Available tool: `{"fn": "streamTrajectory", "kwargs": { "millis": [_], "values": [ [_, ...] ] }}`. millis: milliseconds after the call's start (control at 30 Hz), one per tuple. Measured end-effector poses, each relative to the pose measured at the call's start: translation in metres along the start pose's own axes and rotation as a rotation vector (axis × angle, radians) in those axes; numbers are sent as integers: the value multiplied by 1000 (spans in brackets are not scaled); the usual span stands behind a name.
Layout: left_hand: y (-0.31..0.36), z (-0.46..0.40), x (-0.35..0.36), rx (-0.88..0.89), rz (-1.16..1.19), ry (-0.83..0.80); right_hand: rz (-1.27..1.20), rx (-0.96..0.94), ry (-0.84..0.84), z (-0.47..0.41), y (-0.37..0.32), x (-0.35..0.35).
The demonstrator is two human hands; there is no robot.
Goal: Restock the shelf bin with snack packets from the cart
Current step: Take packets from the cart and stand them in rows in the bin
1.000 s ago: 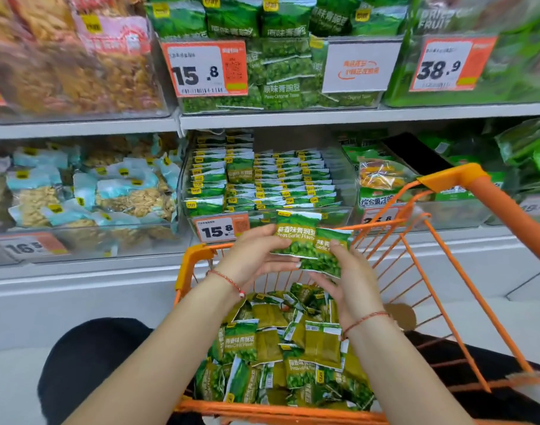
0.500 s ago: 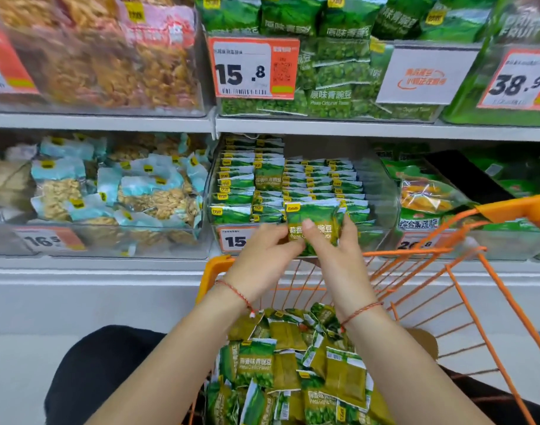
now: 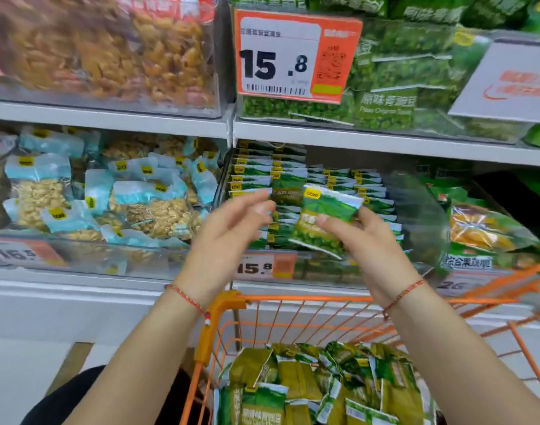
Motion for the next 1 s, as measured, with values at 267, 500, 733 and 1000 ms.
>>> {"fn": "streamTrajectory", "kwargs": {
  "millis": [267,500,733,1000],
  "values": [
    [-38,-16,-53,112,-8,612,-684,465,-378,-50,-12,20],
    [-28,-20,-58,177,65,649,-773,502,-424,-60,-15,39],
    [-28,-15,-56,135,90,630,-795,513,-456,-58,-12,59],
    [-30,-13,-58,90,99,594,-700,420,-418,-62,-14,38]
  ]
}}
Point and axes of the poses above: each hand's wrist, its own z-axis away from the middle knuckle, its own x-axis out of the palm, y = z × x, the point moved 3 cm from there along -z, towards the middle knuckle, and after that the axes turned 15 degrees about x, right-handed, at the moved point
